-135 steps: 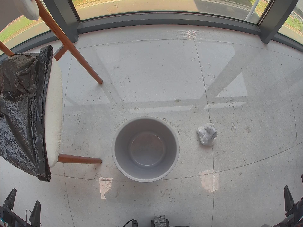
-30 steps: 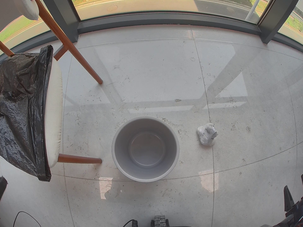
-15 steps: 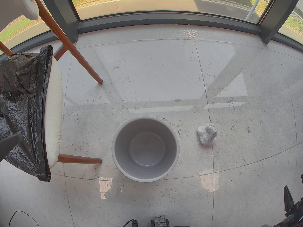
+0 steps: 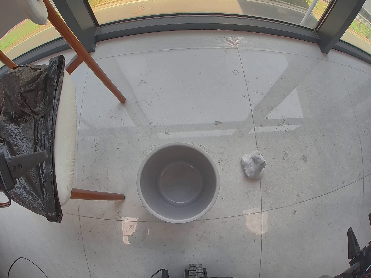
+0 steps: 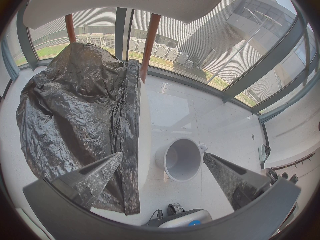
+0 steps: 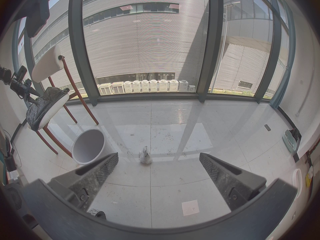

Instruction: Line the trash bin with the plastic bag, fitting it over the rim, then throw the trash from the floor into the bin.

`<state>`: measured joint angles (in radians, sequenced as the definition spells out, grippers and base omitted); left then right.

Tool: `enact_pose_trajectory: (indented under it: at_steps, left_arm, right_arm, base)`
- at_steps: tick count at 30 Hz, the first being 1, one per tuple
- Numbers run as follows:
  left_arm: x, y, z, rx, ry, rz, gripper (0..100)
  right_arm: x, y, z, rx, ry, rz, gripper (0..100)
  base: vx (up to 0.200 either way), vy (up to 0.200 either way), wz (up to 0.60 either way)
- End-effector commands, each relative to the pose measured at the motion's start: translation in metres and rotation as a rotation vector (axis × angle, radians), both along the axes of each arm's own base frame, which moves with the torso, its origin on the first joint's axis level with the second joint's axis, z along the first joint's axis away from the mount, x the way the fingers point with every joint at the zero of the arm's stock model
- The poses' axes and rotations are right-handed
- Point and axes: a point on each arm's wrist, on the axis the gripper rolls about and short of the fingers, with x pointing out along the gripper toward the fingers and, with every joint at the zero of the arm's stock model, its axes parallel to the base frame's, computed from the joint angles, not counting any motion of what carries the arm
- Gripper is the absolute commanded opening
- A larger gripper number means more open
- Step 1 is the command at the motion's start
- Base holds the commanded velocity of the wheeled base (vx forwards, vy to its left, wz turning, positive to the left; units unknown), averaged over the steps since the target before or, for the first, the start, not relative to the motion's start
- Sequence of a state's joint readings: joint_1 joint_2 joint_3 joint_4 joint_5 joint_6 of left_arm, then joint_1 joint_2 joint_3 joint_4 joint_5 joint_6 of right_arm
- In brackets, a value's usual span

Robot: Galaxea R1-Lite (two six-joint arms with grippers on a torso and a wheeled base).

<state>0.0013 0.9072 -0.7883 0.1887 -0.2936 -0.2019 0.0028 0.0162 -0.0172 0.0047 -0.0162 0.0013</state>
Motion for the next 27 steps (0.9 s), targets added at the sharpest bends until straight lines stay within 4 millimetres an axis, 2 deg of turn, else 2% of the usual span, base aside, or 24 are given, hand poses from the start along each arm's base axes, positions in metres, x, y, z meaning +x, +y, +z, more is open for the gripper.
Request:
enact_pose_trajectory:
  at_steps: [1, 2, 4, 12, 20, 27]
  left_arm:
    - [0.025, 0.000, -0.004, 0.002, 0.036, 0.002, 100]
    - [0.038, 0.000, -0.004, 0.002, 0.022, 0.003, 100]
    - [0.050, 0.000, -0.004, 0.007, 0.002, 0.007, 100]
    - [0.081, 0.003, -0.001, 0.030, -0.027, 0.081, 100]
    - [0.099, 0.011, 0.001, 0.055, -0.088, 0.182, 100]
    - [0.107, 0.011, -0.006, 0.103, -0.083, 0.183, 100]
  right_arm:
    - [0.001, 0.000, -0.005, -0.001, 0.007, 0.001, 100]
    - [0.001, 0.000, -0.005, -0.003, 0.007, 0.001, 100]
    - [0.001, 0.000, -0.005, -0.003, 0.007, 0.001, 100]
    - [0.001, 0.000, -0.005, -0.003, 0.007, 0.001, 100]
    - [0.001, 0.000, -0.005, -0.003, 0.007, 0.001, 100]
    - [0.001, 0.000, -0.005, -0.003, 0.007, 0.001, 100]
  base:
    - [0.000, 0.000, 0.00]
    - [0.000, 0.000, 0.00]
    - [0.000, 0.000, 0.00]
    - [0.000, 0.000, 0.00]
    - [0.000, 0.000, 0.00]
    - [0.000, 0.000, 0.00]
